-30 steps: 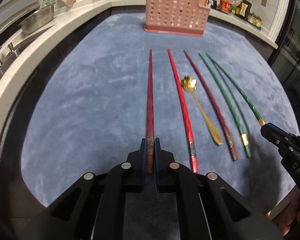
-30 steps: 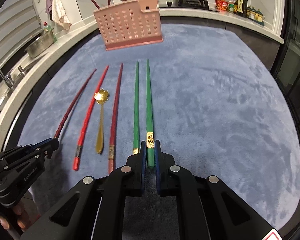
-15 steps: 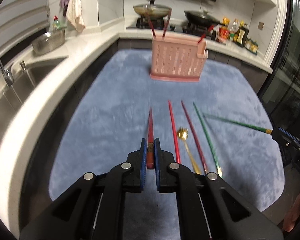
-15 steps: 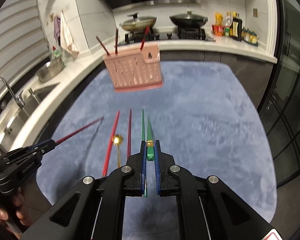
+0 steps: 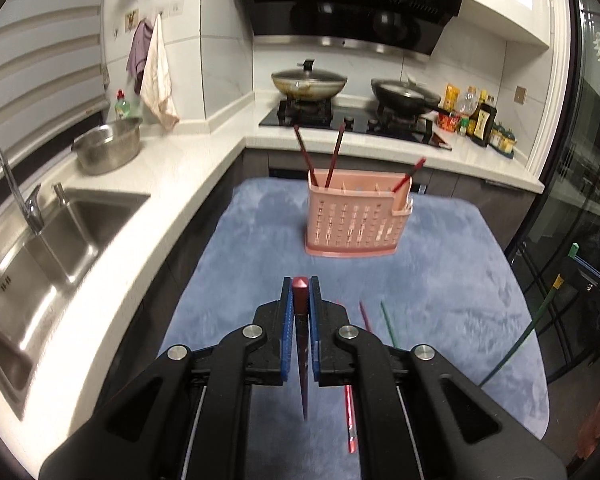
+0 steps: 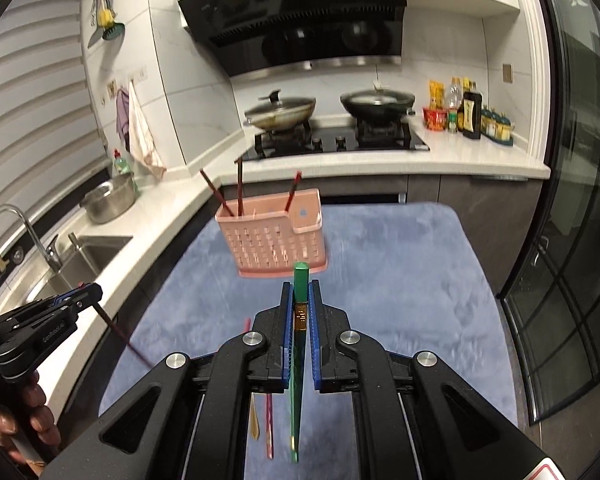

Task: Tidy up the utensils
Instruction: 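Carry both chopsticks to the pink holder and lower them into it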

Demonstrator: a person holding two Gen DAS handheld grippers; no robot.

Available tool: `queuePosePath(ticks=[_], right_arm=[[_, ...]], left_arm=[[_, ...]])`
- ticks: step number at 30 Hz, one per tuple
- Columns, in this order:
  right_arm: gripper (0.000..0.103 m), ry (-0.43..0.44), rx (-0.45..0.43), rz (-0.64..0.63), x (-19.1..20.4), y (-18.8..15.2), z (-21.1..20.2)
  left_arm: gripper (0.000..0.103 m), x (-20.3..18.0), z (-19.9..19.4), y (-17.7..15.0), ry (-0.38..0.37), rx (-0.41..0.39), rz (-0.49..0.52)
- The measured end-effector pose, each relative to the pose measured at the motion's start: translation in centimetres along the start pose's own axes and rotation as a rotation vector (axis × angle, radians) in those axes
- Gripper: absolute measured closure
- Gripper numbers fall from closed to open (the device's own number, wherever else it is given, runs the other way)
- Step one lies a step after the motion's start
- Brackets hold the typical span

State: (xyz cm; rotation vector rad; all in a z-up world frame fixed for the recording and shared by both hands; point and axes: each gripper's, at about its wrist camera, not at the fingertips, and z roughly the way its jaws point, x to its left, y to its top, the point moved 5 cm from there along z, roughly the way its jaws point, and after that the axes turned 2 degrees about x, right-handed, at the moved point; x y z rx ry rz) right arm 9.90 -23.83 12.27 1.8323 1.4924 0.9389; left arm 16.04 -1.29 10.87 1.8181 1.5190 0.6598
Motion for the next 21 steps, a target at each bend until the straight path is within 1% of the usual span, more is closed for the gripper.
queuePosePath(ticks=[6,10,16,21], right_arm=[[0.096,0.021,-0.04,0.016,0.3,3.0,0.4],[0.096,0.027,-0.079,0.01,0.6,5.6,1.0],[0.096,0.051,-0.121,0.02,0.9,10.2,3.2],[0.096,0.065,-0.152,0.031,1.4,13.9,5.4]], left_arm=[[0.096,-0.8,0.0,3.4,-0.019,-0.034,0.003],[0.096,-1.3,0.3,6.5,-0.026,-0.073,0.004],[0.096,-1.7,1.2,11.5,-0.056,-0.125,-0.012],[0.096,-1.7,2.4,15.6,-0.046,-0.171,-0.032]])
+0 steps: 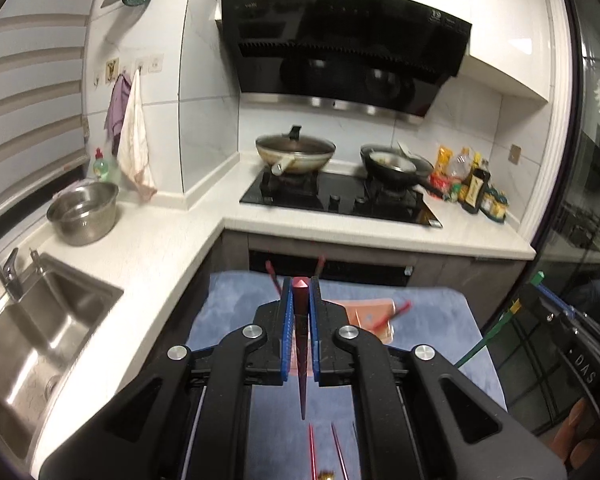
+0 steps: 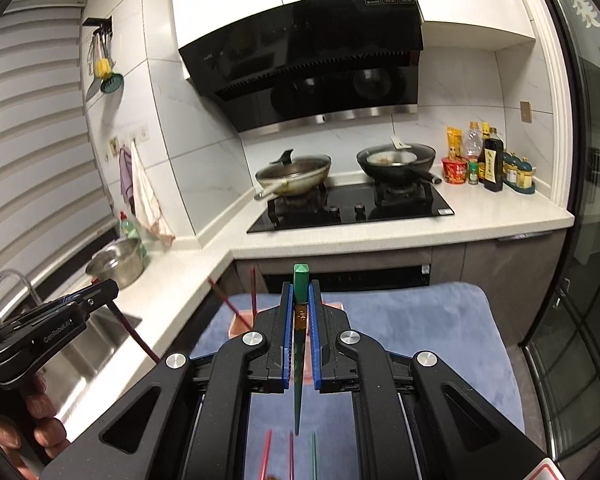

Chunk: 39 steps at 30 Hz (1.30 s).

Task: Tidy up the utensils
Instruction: 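Carry both chopsticks to the pink holder and lower them into it, then open the left tool releasing its chopstick while the right tool releases the green chopstick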

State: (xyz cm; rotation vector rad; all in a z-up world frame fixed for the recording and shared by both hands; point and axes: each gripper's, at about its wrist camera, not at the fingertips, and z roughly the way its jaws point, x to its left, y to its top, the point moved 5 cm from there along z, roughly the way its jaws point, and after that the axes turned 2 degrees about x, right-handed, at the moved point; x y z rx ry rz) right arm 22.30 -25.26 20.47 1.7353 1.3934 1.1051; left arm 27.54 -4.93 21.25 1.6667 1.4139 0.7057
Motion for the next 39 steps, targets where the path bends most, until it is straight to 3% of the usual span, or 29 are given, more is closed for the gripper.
queuePosePath(ticks=[10,15,20,29,39], right_arm=[[0.096,0.029,-0.039,0.041,0.4,5.2,5.4],[0.096,0.033,-0.05,0.046,0.5,6.8,8.4],[0.096,0.029,-0.027,0.053,0.4,6.9,11.6],[0.096,0.01,0.073,0.035,-0.3,3.2,16.3],[0.096,-0.015,0.133,0.037,-1.5,0.7,18.1]], left_arm=[[0.096,-0.5,2.9,7.0,-0.006,-0.106,-0.028],[0.096,-0.9,5.4,8.5,-0.01,-0.113,-0.031],[0.096,-0.9,8.4,8.1,0.003,-0.093,-0.024],[0.096,0.1,13.9,5.1,0.016,0.007,-0.038],[0.096,0.5,16.0,3.1,0.026,0.066,-0.046]])
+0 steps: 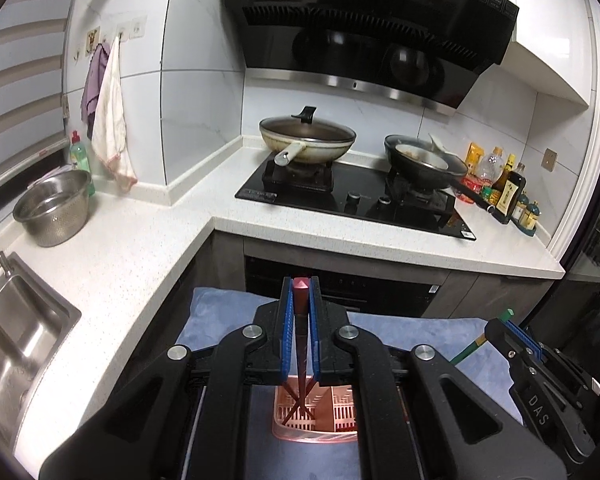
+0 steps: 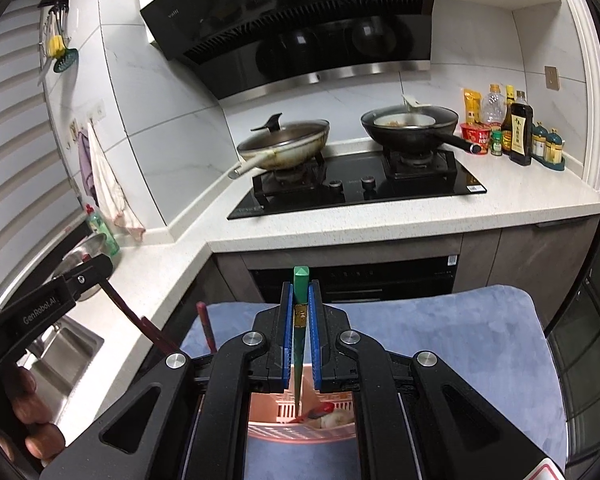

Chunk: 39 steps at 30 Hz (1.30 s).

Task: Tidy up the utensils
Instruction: 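Open the left tool releasing its chopstick while the right tool releases the green chopstick, then move both open tools back over the remaining utensils on the mat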

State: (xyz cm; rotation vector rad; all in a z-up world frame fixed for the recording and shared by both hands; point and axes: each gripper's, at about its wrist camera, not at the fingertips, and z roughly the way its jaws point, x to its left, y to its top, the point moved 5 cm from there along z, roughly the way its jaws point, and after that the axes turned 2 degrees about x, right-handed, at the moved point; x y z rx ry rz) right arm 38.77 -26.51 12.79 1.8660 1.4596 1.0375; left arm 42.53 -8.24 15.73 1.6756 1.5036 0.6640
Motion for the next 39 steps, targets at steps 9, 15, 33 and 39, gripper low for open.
queuePosePath(ticks=[9,15,33,39], right_arm=[[0.091,-0.016,0.011,0.005,-0.6,-0.2,-0.5],[0.087,-0.008,-0.008,-0.008,-0.2,-0.4,-2.7],[0.086,-0.025,0.068,-0.094,0.4,-9.5,-10.7],[0.086,-0.054,0.156,-0.134,-0.5,-16.9,-12.7]], left_arm=[[0.067,0.7,0.2,-1.1,0.021,0.022,-0.019],[0.067,0.9,-1.4,-1.4,0.039,0.014,0.004],[0.067,1.8,-8.0,-8.6,0.042,0.067,0.03],[0.067,2.1,-9.5,-14.2,0.044,0.116,0.048]])
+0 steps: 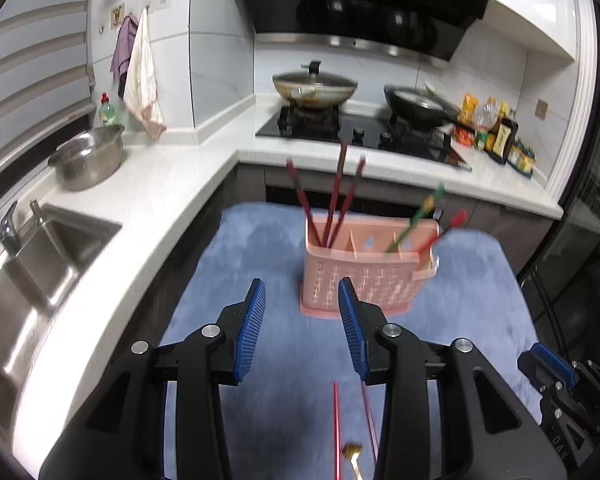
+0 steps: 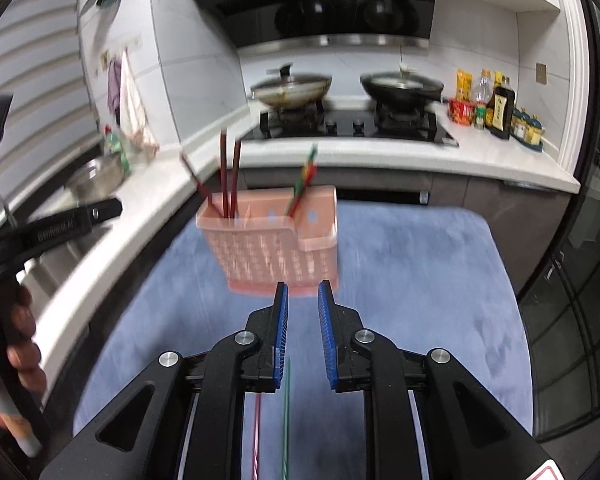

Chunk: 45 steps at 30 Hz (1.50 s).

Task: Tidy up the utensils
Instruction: 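Move both open tools back over the remaining utensils on the mat, then grasp the red chopstick with the left tool while the right tool grasps the green chopstick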

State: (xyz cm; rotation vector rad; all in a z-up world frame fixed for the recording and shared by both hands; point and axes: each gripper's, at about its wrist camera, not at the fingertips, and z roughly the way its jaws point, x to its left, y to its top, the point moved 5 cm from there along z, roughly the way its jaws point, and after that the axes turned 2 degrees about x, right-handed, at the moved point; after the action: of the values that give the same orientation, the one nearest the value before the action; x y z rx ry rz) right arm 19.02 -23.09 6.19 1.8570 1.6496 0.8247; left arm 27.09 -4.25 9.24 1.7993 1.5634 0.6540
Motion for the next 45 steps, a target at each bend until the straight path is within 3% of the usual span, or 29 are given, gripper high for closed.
queuePosePath(ticks=[13,22,30,41,45], right_arm=[[0.086,-0.035,0.172,-0.054,0.8,-13.7,0.8],[0.086,-0.028,0.223,-0.065,2.0,-19.0,1.8],[0.086,-0.012,0.265,-0.011,1.7,-20.5,2.9],[0.086,-0.001,0.295,0.0,1.9,-21.6,3.8],[0.086,0.001,0.307,0.008,1.8,-21.8,4.3]], left_arm=[[0.067,1.0,0.1,-13.2,0.022,0.154,0.023],[0.067,1.1,0.6,-19.7,0.025,0.237,0.017],[0.067,0.2,1.3,-23.5,0.009,0.294,0.039],[0.067,-1.8,1.6,-25.6,-0.023,0.321,0.103],[0.057,-2.1,1.8,-26.0,-0.026,0.324,0.114]])
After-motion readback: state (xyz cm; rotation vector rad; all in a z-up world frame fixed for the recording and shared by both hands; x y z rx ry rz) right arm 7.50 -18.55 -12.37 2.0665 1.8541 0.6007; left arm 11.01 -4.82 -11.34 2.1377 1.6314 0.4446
